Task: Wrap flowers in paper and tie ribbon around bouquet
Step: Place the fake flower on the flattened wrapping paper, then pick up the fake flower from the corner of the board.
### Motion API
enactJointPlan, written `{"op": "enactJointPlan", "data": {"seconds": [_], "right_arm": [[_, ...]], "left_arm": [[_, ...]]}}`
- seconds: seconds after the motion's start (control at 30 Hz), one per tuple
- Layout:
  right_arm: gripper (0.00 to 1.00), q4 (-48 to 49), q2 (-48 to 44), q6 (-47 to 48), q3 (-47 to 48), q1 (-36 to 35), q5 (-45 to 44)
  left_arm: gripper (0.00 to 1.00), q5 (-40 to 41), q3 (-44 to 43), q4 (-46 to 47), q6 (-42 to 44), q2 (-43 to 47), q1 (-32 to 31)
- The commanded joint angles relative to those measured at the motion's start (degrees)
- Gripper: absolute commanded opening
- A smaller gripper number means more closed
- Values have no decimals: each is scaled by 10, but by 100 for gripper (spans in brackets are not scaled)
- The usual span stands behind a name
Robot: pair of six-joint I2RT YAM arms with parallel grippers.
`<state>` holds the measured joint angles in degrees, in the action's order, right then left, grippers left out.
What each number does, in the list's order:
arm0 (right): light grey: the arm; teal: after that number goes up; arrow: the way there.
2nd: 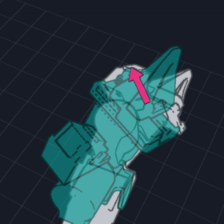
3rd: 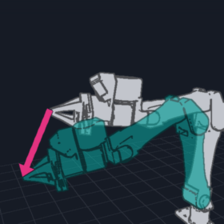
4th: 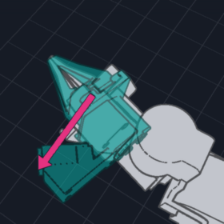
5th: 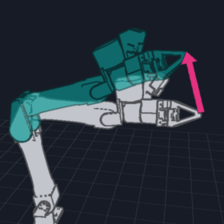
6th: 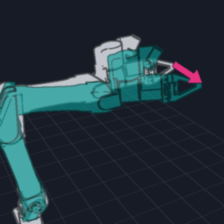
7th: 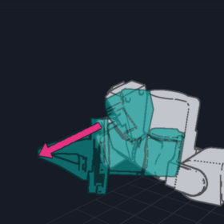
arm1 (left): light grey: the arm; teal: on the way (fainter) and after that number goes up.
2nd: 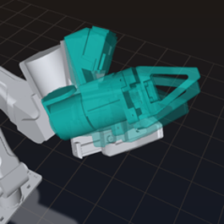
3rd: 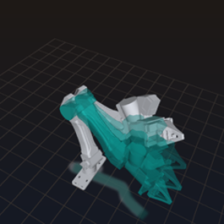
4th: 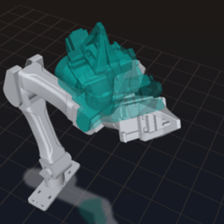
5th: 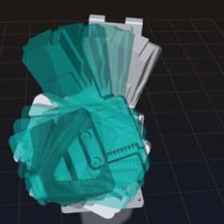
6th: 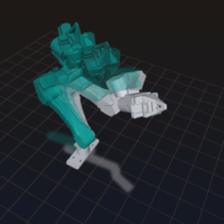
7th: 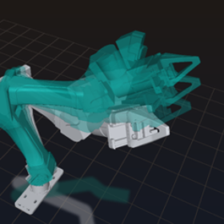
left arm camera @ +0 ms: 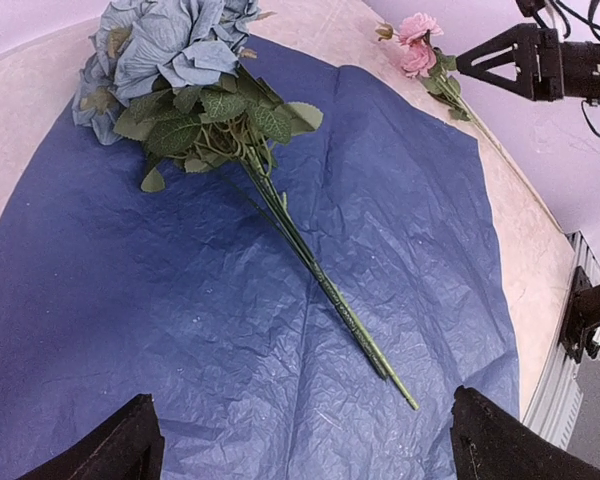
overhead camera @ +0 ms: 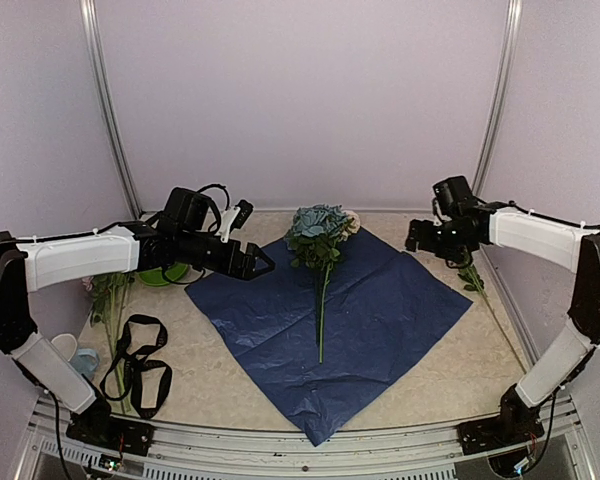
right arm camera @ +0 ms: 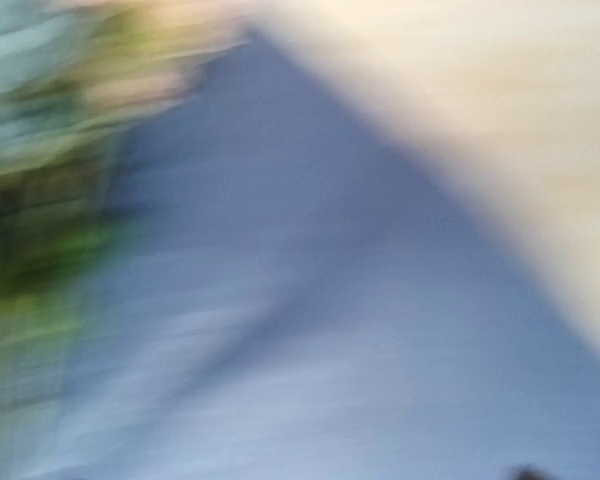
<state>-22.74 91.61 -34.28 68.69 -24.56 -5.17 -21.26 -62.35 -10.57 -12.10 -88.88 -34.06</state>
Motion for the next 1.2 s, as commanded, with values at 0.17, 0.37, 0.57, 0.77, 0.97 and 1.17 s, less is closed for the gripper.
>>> {"op": "enactJointPlan", "data": {"seconds": [0.17,0.37,0.57,0.77,0.97,1.17], "right_arm": [[98,-171,-16,157,-85,248,-81],[66,-144,37,217,-75,325,-27],[61,-150,94,246,-63,340,0],[34,-140,130,272,-53,349,5],[3,-146,145,303,-49,342,-3],[0,-149,116,317,-34,278,-153]], "left_arm": [[98,13,-17,-6,11,14,1],[98,16,-17,-7,14,13,1],[98,19,-18,-9,17,13,1],[98,17,-18,-9,17,10,1],[98,20,-19,-9,18,10,1],[98,17,-19,-9,17,10,1]]}}
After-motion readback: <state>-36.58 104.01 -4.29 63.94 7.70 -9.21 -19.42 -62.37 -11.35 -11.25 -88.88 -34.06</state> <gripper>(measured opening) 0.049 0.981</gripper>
